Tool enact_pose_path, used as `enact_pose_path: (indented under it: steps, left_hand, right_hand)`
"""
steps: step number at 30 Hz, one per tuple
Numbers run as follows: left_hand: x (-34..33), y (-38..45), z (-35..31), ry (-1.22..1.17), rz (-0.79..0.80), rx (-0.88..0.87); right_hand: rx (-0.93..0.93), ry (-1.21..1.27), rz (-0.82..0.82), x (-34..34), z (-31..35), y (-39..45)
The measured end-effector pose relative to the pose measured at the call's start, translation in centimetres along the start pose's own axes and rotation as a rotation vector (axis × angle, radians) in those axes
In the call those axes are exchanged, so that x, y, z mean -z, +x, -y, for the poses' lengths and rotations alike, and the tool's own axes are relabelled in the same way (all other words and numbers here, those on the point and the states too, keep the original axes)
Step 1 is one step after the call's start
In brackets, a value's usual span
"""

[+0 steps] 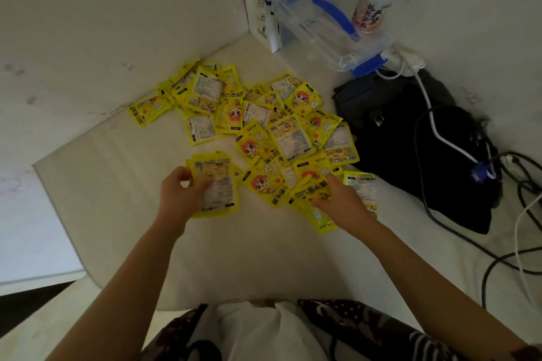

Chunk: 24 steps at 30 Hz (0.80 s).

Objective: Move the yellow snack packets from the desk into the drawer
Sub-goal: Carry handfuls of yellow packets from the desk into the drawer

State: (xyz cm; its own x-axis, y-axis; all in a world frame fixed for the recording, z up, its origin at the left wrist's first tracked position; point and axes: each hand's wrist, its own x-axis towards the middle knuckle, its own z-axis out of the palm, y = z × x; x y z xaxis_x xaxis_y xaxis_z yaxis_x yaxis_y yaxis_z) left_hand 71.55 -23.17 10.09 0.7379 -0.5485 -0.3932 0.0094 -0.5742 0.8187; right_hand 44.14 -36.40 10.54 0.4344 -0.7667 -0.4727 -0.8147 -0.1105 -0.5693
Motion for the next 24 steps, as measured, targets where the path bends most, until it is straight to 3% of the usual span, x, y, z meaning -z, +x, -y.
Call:
enact_pose_path:
  steps: [4, 9, 18, 24]
  left_hand:
    - [-1.2, -2.7, 1.3, -0.151, 0.012, 0.084]
    - [-2.6, -5.3, 2.7, -0.239, 0.084, 0.154]
    - [-0.6, -8.4, 5.8, -0.151, 0.303, 0.116]
    - [3.4, -10.5, 8.7, -0.038, 0.364, 0.046]
  right_hand:
    - [-0.005, 0.269, -0.104, 0.4, 0.4, -1.4]
    - [-0.055, 0.386, -0.209, -0.8, 0.7, -4.5]
    - [-0.311, 0.517, -0.376, -7.6, 0.9, -11.8]
    - [-0.485, 0.744, -0.519, -13.5, 2.8, -18.5]
